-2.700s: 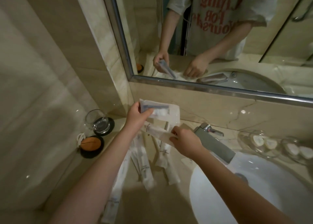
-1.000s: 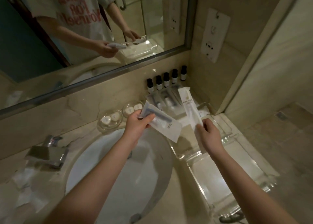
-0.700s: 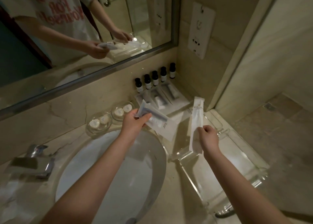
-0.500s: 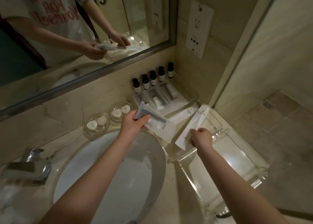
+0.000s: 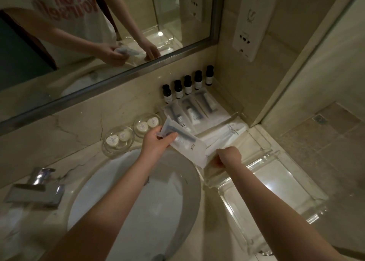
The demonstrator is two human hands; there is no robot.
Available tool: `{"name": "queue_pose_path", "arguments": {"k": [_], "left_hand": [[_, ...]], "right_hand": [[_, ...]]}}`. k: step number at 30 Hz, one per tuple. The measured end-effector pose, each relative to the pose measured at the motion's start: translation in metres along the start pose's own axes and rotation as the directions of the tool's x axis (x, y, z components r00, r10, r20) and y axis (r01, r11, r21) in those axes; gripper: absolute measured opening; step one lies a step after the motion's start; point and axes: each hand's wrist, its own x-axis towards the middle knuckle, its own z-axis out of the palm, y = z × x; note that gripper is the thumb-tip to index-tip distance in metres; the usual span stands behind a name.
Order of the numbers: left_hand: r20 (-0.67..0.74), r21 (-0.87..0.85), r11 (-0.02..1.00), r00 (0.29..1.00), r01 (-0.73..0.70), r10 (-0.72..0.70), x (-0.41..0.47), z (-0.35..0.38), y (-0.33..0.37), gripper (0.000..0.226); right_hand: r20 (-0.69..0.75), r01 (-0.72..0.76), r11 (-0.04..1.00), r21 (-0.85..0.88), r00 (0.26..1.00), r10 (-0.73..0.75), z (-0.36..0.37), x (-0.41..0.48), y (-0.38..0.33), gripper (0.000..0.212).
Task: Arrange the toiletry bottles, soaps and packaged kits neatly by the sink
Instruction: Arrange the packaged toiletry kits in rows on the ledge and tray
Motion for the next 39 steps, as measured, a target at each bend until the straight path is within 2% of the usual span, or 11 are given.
{"name": "queue_pose_path", "arguments": {"k": [4,7,10,13,16,20,24,29,32,36,39], "left_hand": [[-0.013,0.02,1.0,1.0,0.006,-0.006,0.005,0.0,0.0,0.007],[-0.012,0.021,1.0,1.0,0.001,-0.001,0.006,0.003,0.005,0.006],[0.004,0.011,0.999,1.0,-0.03,0.03,0.004,0.009,0.013,0.005],[0.037,-0.004,0.998,0.997,-0.063,0.063,0.003,0.019,0.025,0.008],[0.069,-0.035,0.997,0.995,-0.063,0.066,0.003,0.032,0.036,0.013],[0.098,-0.014,0.999,0.994,-0.048,0.049,0.011,0.047,0.045,0.017],[0.145,-0.013,0.999,0.989,-0.039,0.04,0.026,0.069,0.062,0.016],[0.069,0.229,0.969,0.994,-0.094,0.08,0.046,0.076,0.047,0.037],[0.158,0.575,0.78,0.969,-0.248,0.191,0.057,0.072,0.033,0.041],[0.31,0.726,0.583,0.93,-0.365,0.198,0.066,0.075,0.024,0.049],[0.389,0.781,0.469,0.909,-0.413,0.154,0.071,0.08,0.021,0.052]], "right_hand": [[0.027,0.003,0.998,-0.055,1.0,-0.002,-0.004,0.0,0.002,0.026],[-0.072,0.105,0.99,-0.095,0.991,-0.112,-0.013,-0.006,0.001,0.028],[-0.116,0.357,0.923,0.142,0.932,-0.342,-0.027,-0.018,-0.009,0.031],[0.066,0.526,0.794,0.306,0.82,-0.569,-0.047,-0.034,-0.023,0.028],[0.255,0.559,0.77,0.309,0.731,-0.633,-0.06,-0.043,-0.029,0.019],[0.22,0.527,0.748,0.402,0.738,-0.638,-0.067,-0.039,-0.029,0.003],[0.161,0.505,0.72,0.476,0.755,-0.636,-0.084,-0.027,-0.034,0.009],[-0.094,0.434,0.755,0.491,0.888,-0.45,-0.089,-0.003,-0.047,0.024],[-0.224,0.353,0.81,0.468,0.934,-0.278,-0.089,0.021,-0.065,0.03],[-0.228,0.269,0.875,0.402,0.955,-0.189,-0.081,0.041,-0.084,0.016],[-0.212,0.226,0.919,0.325,0.964,-0.162,-0.078,0.051,-0.087,0.041]]}}
